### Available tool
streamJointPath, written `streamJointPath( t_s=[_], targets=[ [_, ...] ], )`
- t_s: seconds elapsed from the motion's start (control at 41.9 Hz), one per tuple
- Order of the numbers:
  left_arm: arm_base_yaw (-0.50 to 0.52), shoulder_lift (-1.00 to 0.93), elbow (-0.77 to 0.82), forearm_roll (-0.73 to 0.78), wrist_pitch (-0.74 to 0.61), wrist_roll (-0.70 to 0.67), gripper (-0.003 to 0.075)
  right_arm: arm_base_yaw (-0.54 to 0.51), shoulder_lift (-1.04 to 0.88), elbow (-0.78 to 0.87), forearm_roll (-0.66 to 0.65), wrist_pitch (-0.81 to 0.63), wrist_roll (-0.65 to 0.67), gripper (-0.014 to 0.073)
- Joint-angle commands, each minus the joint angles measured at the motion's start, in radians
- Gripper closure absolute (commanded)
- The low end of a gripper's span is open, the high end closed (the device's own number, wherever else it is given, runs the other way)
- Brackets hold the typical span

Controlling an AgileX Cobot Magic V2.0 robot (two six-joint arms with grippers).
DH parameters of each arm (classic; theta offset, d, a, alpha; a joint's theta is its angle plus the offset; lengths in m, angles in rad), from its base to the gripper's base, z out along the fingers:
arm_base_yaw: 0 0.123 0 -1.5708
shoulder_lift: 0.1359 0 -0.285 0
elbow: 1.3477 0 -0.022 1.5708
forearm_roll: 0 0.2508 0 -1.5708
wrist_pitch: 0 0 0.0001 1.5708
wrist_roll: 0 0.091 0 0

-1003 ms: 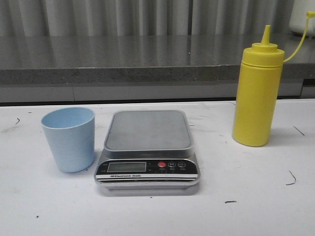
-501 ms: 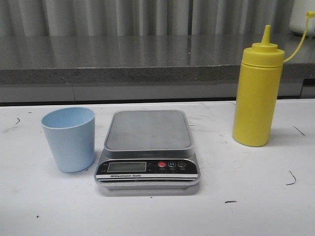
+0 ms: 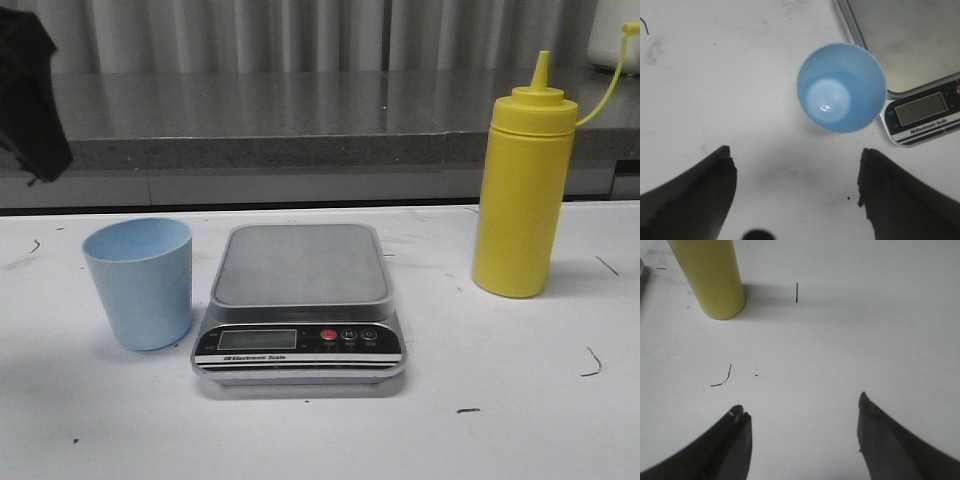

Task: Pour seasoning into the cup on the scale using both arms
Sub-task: 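Lower the left gripper and grasp the light blue cup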

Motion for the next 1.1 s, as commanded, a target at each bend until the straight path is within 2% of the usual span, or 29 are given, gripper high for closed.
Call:
streamJointPath(
  t_s=[0.0,0.358,0.454,0.573,0.883,1.074],
  targets=[
    [-0.009,0.055,-0.066,0.0,-0.023,-0.004,0.0229,0.0,0.005,-0.034,-0.001,-0.055,-0.01,0.0114],
    [-0.009,0.296,-0.19,0.0,-0.02,-0.004,0.0237,0.0,0.005,-0.034,-0.001,-0.055,-0.01,0.0114],
    [-0.009,0.33,-0.207,0.0,-0.016,-0.004,0.0307,0.0,0.005,-0.034,-0.001,-0.055,-0.01,0.0114],
    [-0.011,0.353,-0.218,0.0,0.011,-0.004,0.0461,0.0,0.005,-0.034,-0.001,-0.055,-0.01,0.0114],
    [-0.011,0.351,-0.256,-0.007,0.044,-0.004,0.0738,0.0,0.005,-0.034,-0.001,-0.053,-0.01,0.0114],
    [-0.011,0.35,-0.319,-0.007,0.126,-0.004,0.074,0.0,0.005,-0.034,-0.001,-0.052,-0.01,0.0114]
  ],
)
